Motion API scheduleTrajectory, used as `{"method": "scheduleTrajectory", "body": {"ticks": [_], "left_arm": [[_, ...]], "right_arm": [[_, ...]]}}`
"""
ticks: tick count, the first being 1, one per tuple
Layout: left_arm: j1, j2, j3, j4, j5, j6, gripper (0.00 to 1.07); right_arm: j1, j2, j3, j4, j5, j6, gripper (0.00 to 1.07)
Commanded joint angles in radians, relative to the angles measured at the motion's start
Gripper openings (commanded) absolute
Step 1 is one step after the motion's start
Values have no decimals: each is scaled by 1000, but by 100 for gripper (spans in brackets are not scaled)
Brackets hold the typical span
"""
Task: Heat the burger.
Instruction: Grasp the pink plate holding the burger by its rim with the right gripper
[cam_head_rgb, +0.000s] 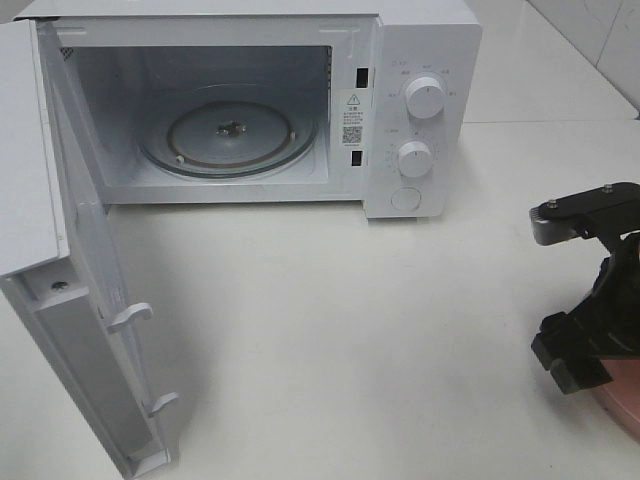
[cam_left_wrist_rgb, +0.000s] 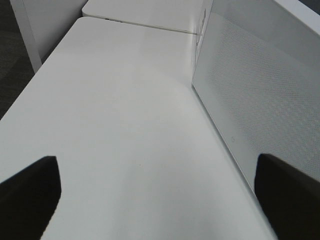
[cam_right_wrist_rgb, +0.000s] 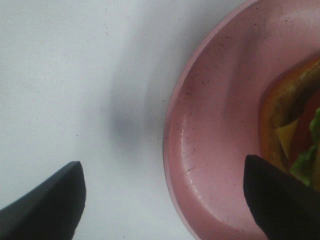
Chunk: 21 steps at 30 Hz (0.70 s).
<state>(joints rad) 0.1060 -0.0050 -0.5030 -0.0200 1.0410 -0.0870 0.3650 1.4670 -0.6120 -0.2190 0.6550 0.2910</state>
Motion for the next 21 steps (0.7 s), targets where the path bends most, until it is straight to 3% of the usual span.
{"method": "scheduleTrajectory", "body": {"ticks": [1,21], "left_arm": [[-8,-18,2,-2,-6,-5,98],[-8,-18,2,-2,-6,-5,98]], "right_arm": [[-6,32,10,-1,-47,-12,83],[-87,133,2,-7,-140,-12,79]]}}
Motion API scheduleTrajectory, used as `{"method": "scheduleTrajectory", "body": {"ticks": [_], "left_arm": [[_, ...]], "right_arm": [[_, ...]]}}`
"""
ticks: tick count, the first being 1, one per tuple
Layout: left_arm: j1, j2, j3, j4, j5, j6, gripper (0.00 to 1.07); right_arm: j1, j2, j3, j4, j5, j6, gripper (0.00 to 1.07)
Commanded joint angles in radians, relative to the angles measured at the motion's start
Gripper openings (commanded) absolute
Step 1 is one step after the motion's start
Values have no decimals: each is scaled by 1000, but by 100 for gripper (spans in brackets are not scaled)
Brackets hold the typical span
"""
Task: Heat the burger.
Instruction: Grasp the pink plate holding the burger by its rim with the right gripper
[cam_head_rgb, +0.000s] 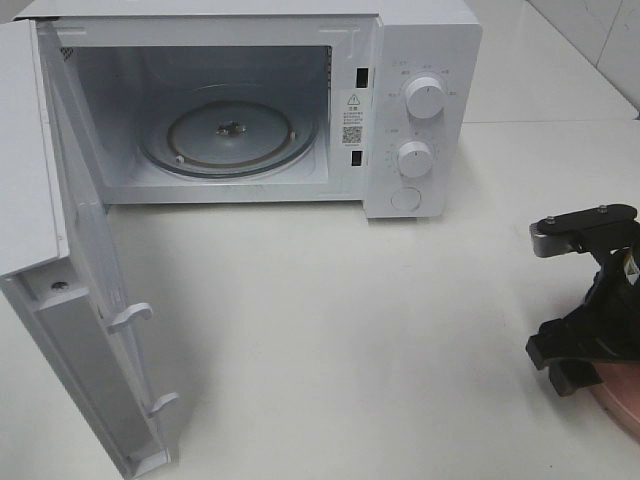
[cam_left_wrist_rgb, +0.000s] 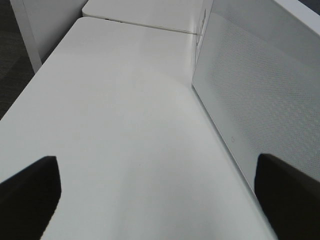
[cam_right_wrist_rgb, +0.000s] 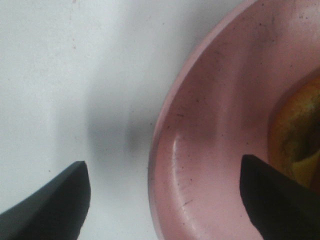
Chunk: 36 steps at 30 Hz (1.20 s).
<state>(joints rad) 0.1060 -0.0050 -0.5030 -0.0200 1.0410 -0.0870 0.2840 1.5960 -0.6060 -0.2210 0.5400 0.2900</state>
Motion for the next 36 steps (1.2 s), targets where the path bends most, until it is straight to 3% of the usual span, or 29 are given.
{"method": "scheduleTrajectory", "body": {"ticks": [1,22,23,24,25,27,28,29,30,32,33,36], "left_arm": [[-8,-18,2,-2,-6,-5,98],[-8,-18,2,-2,-6,-5,98],[-8,-18,2,-2,-6,-5,98],[-8,-18,2,-2,-6,-5,98],[-8,-18,2,-2,-6,-5,98],[-8,-18,2,-2,-6,-5,98],[-8,-18,2,-2,-6,-5,98],[-8,-18,2,-2,-6,-5,98],[-8,-18,2,-2,-6,-5,98],[-8,-18,2,-2,-6,-5,98],[-8,-18,2,-2,-6,-5,98],[-8,-18,2,-2,-6,-5,98]], "right_arm": [[-6,14,-4,-5,-29,-12,78],[-6,132,-5,13,-45,-14,72],[-6,132,-5,13,-43,-10,66],[-6,132,-5,13,-43,-10,66],[-6,132,-5,13,-43,-1,57],[-6,132,-5,13,-43,8,52],[-6,132,-5,12,-44,25,40],[-6,132,-5,12,-44,25,40],[-6,132,-5,12,-43,27,25],[-6,132,-5,12,-43,27,20],[-6,132,-5,12,-43,27,9],[-6,132,-5,12,-37,27,0]]}}
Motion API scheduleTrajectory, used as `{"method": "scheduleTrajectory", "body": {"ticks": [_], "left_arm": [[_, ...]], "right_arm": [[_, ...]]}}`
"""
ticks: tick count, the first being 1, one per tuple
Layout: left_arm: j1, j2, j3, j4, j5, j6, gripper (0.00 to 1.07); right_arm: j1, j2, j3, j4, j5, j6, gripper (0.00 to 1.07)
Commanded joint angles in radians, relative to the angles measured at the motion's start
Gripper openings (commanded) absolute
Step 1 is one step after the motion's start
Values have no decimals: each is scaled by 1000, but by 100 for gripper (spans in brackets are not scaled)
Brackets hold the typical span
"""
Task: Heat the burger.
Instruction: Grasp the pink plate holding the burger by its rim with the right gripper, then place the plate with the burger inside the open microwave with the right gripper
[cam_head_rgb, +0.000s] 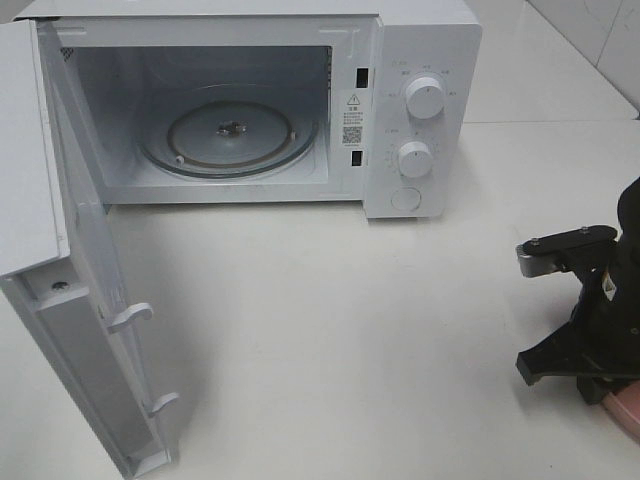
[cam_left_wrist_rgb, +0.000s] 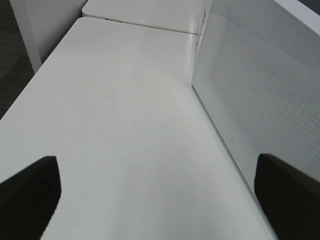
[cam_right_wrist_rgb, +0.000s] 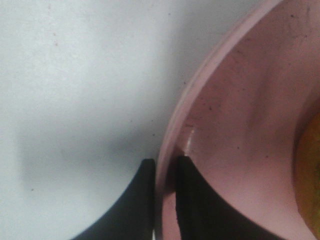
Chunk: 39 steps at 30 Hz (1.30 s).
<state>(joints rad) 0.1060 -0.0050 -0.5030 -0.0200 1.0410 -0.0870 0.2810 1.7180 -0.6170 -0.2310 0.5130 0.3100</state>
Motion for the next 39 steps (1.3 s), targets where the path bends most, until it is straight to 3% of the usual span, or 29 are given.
{"method": "scheduleTrajectory", "body": {"ticks": [1,12,22,39], "left_arm": [[-8,-18,2,-2,-6,-5,98],[-8,-18,2,-2,-6,-5,98],[-8,-18,2,-2,-6,-5,98],[-8,-18,2,-2,-6,-5,98]], "right_arm": [[-3,10,6,22,-10,7,0],[0,9,-8,18,20,10,0],[2,-31,-22,-115,87,156,0],[165,-40,-22,-324,197,362,0]]}}
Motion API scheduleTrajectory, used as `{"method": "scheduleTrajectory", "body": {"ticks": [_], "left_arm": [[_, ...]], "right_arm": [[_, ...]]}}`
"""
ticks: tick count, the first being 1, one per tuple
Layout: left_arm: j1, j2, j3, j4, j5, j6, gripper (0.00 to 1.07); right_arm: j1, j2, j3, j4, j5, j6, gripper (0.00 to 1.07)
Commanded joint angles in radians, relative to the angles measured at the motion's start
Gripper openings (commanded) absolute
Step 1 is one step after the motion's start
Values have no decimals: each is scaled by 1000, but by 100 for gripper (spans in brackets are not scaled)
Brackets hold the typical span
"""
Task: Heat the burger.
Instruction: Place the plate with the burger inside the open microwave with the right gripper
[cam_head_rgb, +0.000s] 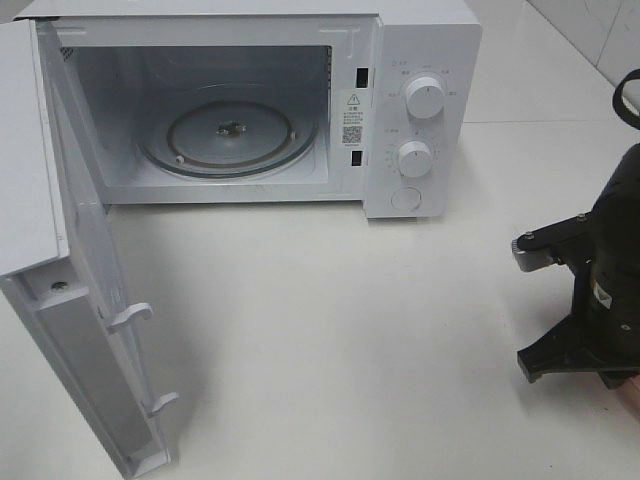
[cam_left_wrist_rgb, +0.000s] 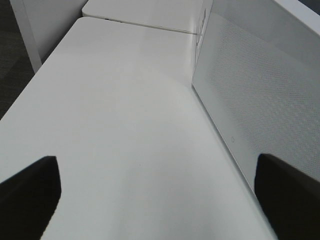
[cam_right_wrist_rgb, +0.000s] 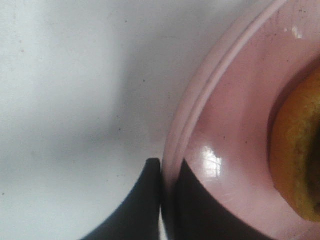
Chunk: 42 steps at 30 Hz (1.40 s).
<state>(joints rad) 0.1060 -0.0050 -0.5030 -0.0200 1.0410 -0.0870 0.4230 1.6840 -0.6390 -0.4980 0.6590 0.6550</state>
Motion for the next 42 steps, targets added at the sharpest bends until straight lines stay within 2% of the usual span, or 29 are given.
{"method": "scheduleTrajectory", "body": {"ticks": [1,8,16,26,42], "left_arm": [[-8,-18,2,-2,-6,-5,98],[-8,-18,2,-2,-6,-5,98],[-8,-18,2,-2,-6,-5,98],[-8,-18,2,-2,-6,-5,98],[-8,-18,2,-2,-6,-5,98]], "right_arm": [[41,-6,0,-79,68,23,0],[91,-8,0,-134,127,60,0],[140,-88,0,-181,187,60,0],[148,-177,0,-177,249,32,0],[303,-257,0,-151,334,-22,0]]}}
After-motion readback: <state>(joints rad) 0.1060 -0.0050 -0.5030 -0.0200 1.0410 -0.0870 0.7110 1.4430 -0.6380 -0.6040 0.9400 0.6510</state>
